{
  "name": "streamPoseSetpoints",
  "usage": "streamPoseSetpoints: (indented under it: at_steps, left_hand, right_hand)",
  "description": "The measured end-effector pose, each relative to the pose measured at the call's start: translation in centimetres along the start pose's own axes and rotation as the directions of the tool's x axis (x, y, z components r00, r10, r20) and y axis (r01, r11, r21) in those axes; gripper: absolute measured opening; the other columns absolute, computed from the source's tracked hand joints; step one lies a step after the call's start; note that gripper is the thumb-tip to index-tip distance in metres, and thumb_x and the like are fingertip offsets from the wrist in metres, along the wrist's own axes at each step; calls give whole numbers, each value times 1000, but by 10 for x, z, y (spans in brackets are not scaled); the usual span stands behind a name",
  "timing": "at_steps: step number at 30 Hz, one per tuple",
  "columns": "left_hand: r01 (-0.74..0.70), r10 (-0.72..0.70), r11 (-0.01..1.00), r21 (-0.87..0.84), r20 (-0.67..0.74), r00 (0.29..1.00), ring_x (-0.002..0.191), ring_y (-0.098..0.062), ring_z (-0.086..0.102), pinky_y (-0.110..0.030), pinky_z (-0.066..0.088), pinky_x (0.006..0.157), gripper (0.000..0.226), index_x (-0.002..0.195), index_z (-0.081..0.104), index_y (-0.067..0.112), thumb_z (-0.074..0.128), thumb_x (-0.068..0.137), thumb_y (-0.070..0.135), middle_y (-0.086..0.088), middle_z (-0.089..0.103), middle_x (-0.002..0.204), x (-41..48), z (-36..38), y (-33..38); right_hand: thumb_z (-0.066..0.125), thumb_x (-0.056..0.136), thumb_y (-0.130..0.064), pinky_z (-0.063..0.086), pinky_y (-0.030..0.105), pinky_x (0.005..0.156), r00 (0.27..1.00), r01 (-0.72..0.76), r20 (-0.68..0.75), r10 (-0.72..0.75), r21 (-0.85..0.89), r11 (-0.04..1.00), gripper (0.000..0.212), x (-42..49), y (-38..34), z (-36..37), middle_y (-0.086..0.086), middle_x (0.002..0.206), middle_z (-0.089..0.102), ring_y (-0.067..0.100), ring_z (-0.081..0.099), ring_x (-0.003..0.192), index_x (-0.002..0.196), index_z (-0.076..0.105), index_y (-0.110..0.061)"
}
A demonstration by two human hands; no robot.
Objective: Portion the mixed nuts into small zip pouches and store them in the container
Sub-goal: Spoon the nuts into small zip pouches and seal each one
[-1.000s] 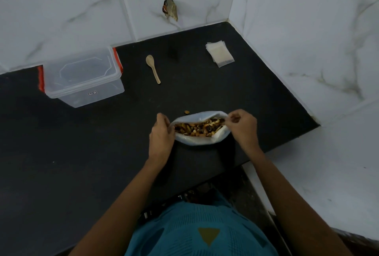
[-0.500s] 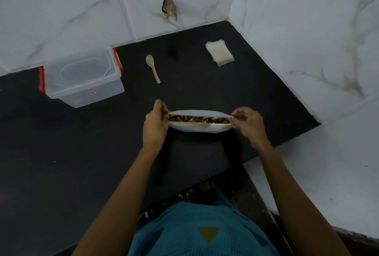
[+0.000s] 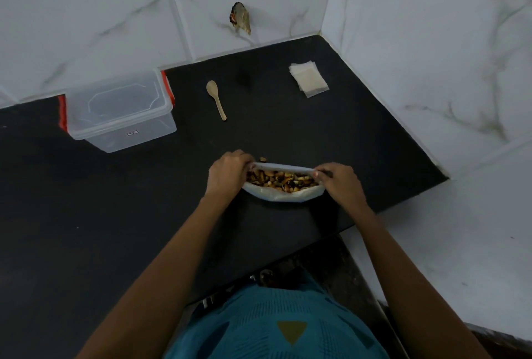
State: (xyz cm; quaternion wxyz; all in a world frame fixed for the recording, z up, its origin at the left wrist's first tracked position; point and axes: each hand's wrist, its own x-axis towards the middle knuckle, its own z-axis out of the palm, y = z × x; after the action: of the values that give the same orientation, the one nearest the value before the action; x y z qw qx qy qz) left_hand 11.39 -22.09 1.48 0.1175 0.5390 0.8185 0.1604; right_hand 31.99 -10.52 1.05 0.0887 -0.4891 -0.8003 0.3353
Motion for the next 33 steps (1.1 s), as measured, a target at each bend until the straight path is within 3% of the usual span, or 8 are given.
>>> streamPoseSetpoints:
  at_steps: [6, 9, 11, 13, 16, 18, 24, 33]
  left_hand:
    - [137, -136, 966, -219, 22, 991, 107, -20, 53, -30, 46, 87, 24, 114, 59, 12, 51, 93, 16, -7, 54, 117, -2, 12, 3]
    - [318, -355, 843, -433, -5, 935, 122, -23, 41, -34, 40, 100, 51, 130, 44, 11, 64, 85, 20, -8, 41, 131, -15, 11, 8]
    - [430, -547, 688, -585, -27, 837, 119, -23, 40, -32, 39, 98, 60, 128, 38, 10, 71, 79, 22, -9, 36, 129, -32, 11, 18]
    - [527, -667, 411, -744, 149, 730, 113, -22, 45, -33, 43, 97, 56, 119, 33, 13, 72, 79, 22, -9, 35, 124, -44, 14, 30]
    - [633, -594, -26, -774, 521, 613, 93, -18, 54, -31, 51, 85, 47, 109, 25, 17, 65, 85, 23, -9, 46, 108, -51, 18, 44]
    - [640, -551, -121, -759, 588, 593, 79, -15, 55, -27, 52, 76, 42, 109, 25, 15, 61, 88, 22, -6, 48, 96, -50, 22, 49]
    - [593, -596, -71, -802, 511, 619, 89, -17, 58, -26, 55, 71, 36, 108, 30, 13, 59, 88, 10, -7, 46, 103, -45, 32, 46]
    - [487, -609, 169, -857, 298, 735, 89, -16, 57, -35, 54, 81, 22, 89, 41, 22, 57, 88, 7, -2, 51, 93, -41, 28, 37]
  right_hand:
    - [55, 91, -17, 44, 26, 79, 999, -28, 42, 26, 44, 999, 20, -2, 5, 2, 5, 104, 66, 10, 56, 90, 105, 68, -12]
    - [60, 88, -25, 45, 30, 82, 988, -42, 147, 42, 2, 999, 26, -2, 4, -4, 5, 110, 63, 13, 55, 94, 111, 64, -13]
    - [63, 85, -31, 43, 33, 87, 994, -8, 112, 19, -102, 995, 40, -1, -1, -2, 4, 119, 55, 17, 52, 106, 121, 58, -14]
    - [64, 84, -32, 43, 35, 92, 997, 55, 64, -49, -90, 994, 46, 2, -9, 2, 4, 124, 51, 20, 49, 115, 126, 54, -15]
    - [63, 86, -27, 43, 32, 90, 973, 186, 152, -174, -74, 980, 38, 9, -22, 12, 2, 120, 53, 17, 49, 112, 122, 58, -15]
    - [60, 88, -24, 42, 27, 81, 951, 269, 192, -241, -139, 953, 31, 12, -27, 17, 1, 113, 56, 16, 52, 106, 118, 62, -15]
    - [50, 94, -23, 40, 24, 74, 954, 295, 121, -274, -225, 929, 25, 16, -32, 19, -2, 108, 61, 13, 56, 97, 113, 64, -16]
    - [56, 90, -17, 46, 30, 81, 989, 149, 26, -149, 4, 989, 21, 6, -22, 21, 4, 103, 66, 15, 59, 93, 105, 67, -9]
